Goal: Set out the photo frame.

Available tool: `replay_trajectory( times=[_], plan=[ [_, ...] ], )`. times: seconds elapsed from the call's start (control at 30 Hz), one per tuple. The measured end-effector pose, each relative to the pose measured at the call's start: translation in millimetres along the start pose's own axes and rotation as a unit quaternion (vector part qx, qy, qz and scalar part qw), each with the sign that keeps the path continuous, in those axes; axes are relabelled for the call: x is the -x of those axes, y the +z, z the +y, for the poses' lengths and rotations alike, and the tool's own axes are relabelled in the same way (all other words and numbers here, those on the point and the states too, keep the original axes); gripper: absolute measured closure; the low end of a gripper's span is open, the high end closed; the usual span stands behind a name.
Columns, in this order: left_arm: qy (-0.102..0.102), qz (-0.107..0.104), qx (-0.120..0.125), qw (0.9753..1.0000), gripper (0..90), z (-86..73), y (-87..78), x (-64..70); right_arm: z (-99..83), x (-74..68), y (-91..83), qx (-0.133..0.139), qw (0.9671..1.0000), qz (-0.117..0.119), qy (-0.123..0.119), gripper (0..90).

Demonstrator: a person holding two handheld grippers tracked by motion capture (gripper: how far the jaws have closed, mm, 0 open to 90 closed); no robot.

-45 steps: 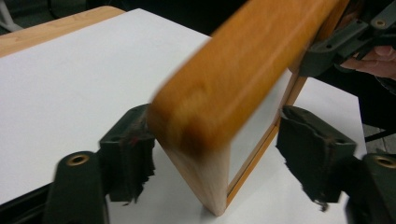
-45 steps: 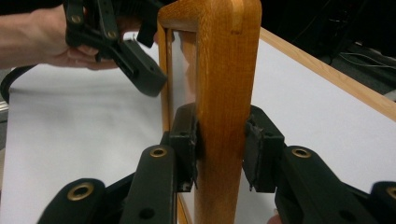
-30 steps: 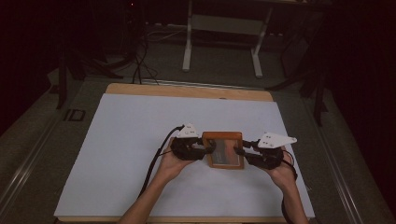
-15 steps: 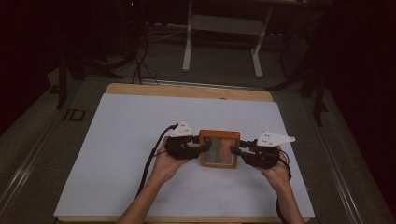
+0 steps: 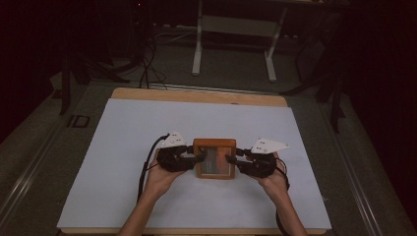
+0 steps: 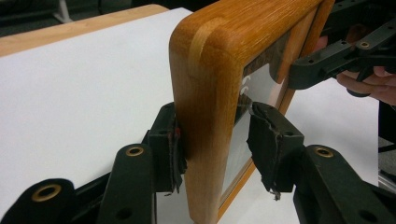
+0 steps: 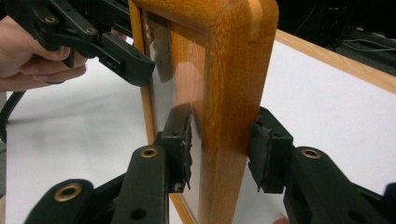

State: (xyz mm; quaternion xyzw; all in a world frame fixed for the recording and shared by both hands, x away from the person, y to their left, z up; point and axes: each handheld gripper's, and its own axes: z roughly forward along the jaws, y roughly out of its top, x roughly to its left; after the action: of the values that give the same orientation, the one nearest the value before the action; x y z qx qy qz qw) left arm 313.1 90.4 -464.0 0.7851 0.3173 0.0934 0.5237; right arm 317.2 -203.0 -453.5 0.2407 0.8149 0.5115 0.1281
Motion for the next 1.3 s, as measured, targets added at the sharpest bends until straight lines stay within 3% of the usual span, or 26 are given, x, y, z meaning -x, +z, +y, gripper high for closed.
replay_trajectory(
  times=[0.3,0.57,0.7,0.97,1.3],
  plan=[
    [-0.026,0.003,0.009,0.9996,55.5,-4.4,-13.4,-7.1,1.4,-7.1,14.1,0.012,0.9993,0.010,0.033,62.0],
    [-0.029,0.012,0.000,0.9995,55.7,-4.7,-16.3,-5.8,-0.2,-7.5,17.9,0.014,0.9986,0.018,0.048,61.4],
    [-0.035,0.012,-0.013,0.9992,55.7,-7.2,-14.7,-8.5,-3.8,-5.9,23.0,0.008,0.9980,0.026,0.057,61.3],
    [-0.039,0.017,-0.003,0.9991,57.0,-7.0,-6.1,-8.2,-16.3,5.1,24.9,0.014,0.9957,0.038,0.083,60.9],
    [-0.054,0.020,0.008,0.9983,55.4,-8.8,4.5,-18.7,-20.3,13.2,32.5,0.016,0.9948,0.029,0.097,60.4]
  ],
)
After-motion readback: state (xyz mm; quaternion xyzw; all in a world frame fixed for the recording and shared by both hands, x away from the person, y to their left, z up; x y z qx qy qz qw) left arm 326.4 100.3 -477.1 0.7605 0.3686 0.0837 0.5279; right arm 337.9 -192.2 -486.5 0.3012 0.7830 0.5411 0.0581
